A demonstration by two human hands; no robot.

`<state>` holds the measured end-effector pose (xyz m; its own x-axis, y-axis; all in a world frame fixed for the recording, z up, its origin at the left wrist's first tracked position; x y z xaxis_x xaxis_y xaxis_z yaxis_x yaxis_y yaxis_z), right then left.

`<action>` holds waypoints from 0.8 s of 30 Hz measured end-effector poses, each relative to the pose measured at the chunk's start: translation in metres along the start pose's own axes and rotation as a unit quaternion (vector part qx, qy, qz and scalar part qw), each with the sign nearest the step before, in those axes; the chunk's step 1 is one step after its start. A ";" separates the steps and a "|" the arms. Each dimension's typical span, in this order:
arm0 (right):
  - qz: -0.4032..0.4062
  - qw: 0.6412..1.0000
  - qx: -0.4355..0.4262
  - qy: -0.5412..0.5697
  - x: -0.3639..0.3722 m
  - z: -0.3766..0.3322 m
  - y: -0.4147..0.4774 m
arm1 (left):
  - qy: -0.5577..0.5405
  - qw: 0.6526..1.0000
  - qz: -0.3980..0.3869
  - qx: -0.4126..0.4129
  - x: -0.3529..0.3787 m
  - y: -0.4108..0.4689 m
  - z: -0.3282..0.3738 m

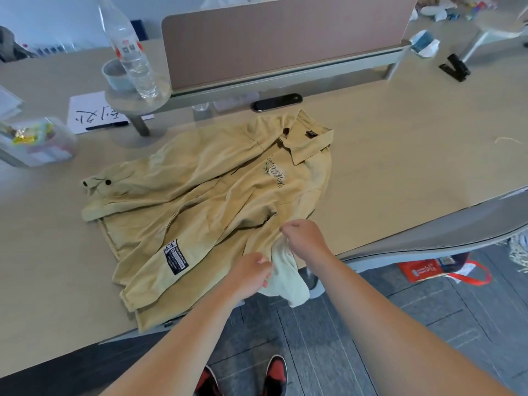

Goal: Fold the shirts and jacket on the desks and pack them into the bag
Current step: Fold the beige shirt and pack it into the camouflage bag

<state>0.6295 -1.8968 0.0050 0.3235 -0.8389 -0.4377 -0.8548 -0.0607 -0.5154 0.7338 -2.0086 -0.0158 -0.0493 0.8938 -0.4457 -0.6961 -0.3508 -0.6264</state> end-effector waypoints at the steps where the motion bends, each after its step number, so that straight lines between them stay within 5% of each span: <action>1: -0.005 0.999 0.010 0.041 0.001 -0.007 -0.001 | -0.007 1.000 0.004 0.006 0.000 -0.003 0.000; 7: -0.014 0.964 0.100 0.246 -0.002 -0.030 -0.001 | -0.021 0.996 0.082 -0.013 0.010 -0.003 0.009; 13: -0.044 0.961 0.067 0.265 -0.004 -0.035 -0.006 | 0.025 0.980 0.196 -0.003 0.019 0.013 0.023; 18: -0.013 0.996 -0.086 0.017 -0.010 -0.030 -0.006 | -0.015 0.978 0.205 -0.014 0.012 0.006 0.024; 21: -0.046 0.972 -0.194 -0.122 -0.011 -0.024 -0.013 | -0.065 0.979 0.195 -0.009 -0.009 -0.004 0.030; 24: -0.001 0.959 -0.244 -0.142 -0.014 -0.011 -0.023 | -0.072 0.977 0.200 0.000 -0.043 -0.014 0.046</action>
<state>0.6405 -1.8898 0.0315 0.3633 -0.6614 -0.6561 -0.9200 -0.3659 -0.1406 0.7124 -2.0292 0.0412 -0.4180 0.7158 -0.5594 -0.6011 -0.6797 -0.4205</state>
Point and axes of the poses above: each hand's wrist, its own y-axis towards the middle knuckle, its own x-axis out of the palm, z = x × y, the point moved 1 cm from there along y, towards the middle knuckle, and after that the axes turned 10 degrees about z, right-handed, at the moved point
